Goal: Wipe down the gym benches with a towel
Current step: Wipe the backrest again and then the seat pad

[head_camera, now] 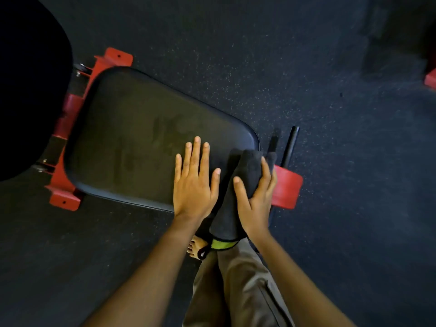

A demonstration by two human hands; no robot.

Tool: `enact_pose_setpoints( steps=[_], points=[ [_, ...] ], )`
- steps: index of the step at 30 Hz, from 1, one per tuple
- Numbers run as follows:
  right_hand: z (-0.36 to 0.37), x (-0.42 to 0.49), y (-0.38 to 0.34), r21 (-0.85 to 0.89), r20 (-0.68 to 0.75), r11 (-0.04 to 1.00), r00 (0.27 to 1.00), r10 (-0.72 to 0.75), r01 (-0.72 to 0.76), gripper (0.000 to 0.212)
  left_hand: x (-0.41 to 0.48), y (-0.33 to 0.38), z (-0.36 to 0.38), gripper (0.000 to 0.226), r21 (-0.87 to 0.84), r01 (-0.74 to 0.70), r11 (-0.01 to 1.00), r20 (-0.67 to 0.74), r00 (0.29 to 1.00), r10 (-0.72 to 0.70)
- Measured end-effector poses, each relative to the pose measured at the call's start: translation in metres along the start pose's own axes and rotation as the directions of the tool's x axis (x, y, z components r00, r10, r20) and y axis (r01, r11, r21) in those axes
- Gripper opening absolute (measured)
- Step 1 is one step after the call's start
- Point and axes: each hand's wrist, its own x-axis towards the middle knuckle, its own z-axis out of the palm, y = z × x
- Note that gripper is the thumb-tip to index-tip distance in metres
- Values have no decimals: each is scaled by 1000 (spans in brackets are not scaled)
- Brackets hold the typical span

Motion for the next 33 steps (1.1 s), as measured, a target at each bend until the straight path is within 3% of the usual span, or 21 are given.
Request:
enact_pose_setpoints(
  steps=[4, 9, 17, 21, 24, 26, 28, 29, 31, 32, 33],
  points=[
    [-2, 48, -13, -90, -24, 995, 999, -41, 38, 67, 0, -1, -1, 58, -6, -8, 1000, -1, 1000, 8],
    [-7, 95, -22, -63, 9, 997, 999, 39, -39, 54, 0, -1, -1, 57, -14, -14, 1000, -6, 1000, 14],
    [8, 19, -10, -50, -140, 996, 988, 68, -76, 65, -8, -10, -6, 56, -97, -40, 994, -13, 999, 39],
    [15, -12, -1, -263, -11, 958, 993, -121, 113, 69, -31, -28, -8, 52, -126, -8, 992, -38, 999, 3],
    [10, -19, 11, -458, 138, 811, 931, -339, 363, 70, -54, -43, -9, 51, -164, 86, 983, -64, 993, -98],
    [2, -18, 18, -537, 291, 646, 838, -461, 542, 71, -67, -51, -12, 50, -224, 189, 956, -103, 971, -216],
    [-8, -11, 21, -535, 478, 425, 677, -560, 730, 68, -78, -62, -16, 46, -303, 330, 894, -164, 906, -390],
    [-15, -4, 21, -490, 575, 300, 561, -595, 819, 65, -78, -66, -18, 44, -347, 382, 857, -183, 868, -461],
    [-18, 9, 17, -291, 757, -5, 227, -612, 957, 55, -83, -77, -22, 42, -417, 432, 799, -195, 817, -543],
    [-15, 15, 14, -178, 816, -146, 63, -575, 973, 50, -86, -82, -23, 42, -444, 419, 792, -198, 816, -543],
    [-11, 21, 8, -94, 850, -256, -56, -524, 962, 48, -87, -84, -23, 41, -473, 392, 789, -199, 825, -529]
  ],
)
